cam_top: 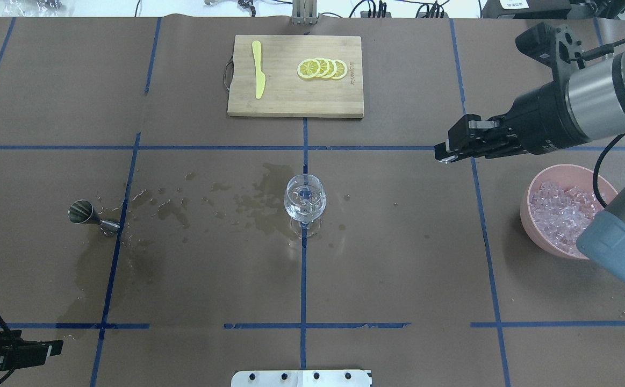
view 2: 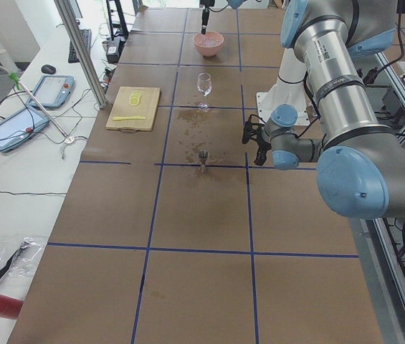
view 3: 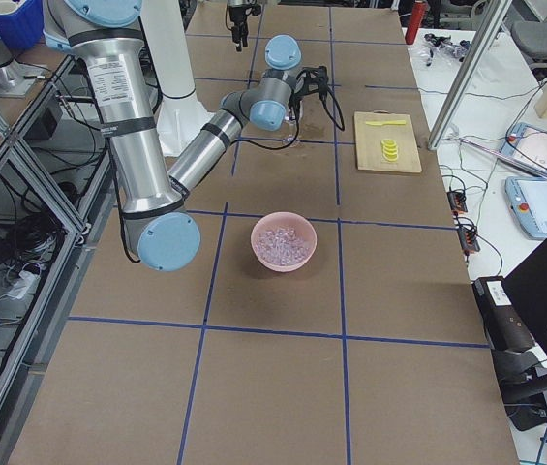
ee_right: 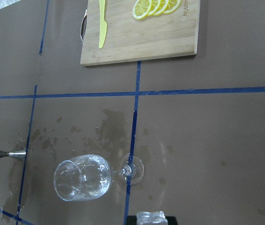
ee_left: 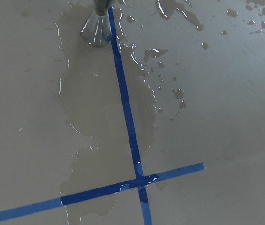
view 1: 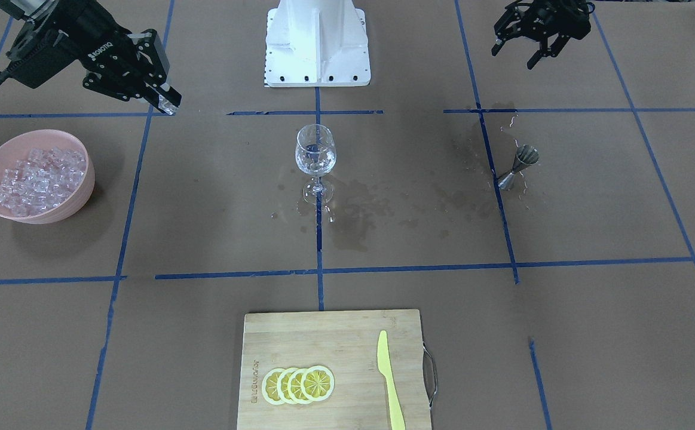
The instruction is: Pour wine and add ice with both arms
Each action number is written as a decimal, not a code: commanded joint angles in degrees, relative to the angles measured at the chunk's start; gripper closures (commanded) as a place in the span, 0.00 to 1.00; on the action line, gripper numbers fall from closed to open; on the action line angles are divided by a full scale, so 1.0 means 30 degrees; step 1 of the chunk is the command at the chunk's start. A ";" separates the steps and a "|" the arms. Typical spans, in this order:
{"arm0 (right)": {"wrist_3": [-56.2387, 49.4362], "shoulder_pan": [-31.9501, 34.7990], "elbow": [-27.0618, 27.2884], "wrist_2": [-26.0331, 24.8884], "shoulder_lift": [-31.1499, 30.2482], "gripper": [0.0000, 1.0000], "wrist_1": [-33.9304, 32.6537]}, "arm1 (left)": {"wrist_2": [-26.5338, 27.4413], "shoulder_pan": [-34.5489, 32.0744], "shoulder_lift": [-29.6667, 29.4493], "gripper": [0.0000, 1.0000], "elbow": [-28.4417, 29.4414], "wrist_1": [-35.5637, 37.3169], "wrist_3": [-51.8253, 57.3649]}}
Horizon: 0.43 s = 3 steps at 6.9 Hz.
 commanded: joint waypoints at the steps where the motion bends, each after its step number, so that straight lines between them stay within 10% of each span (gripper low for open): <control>1: 0.0656 -0.1220 -0.0047 -0.1105 0.2418 1.00 -0.3091 | -0.1811 -0.0984 -0.0636 0.00 -0.1985 0.3557 0.0022; 3: 0.1963 -0.3150 -0.1414 -0.3415 0.4845 1.00 -0.3692 | -0.3481 -0.2681 -0.1021 0.00 -0.2138 0.4097 0.0779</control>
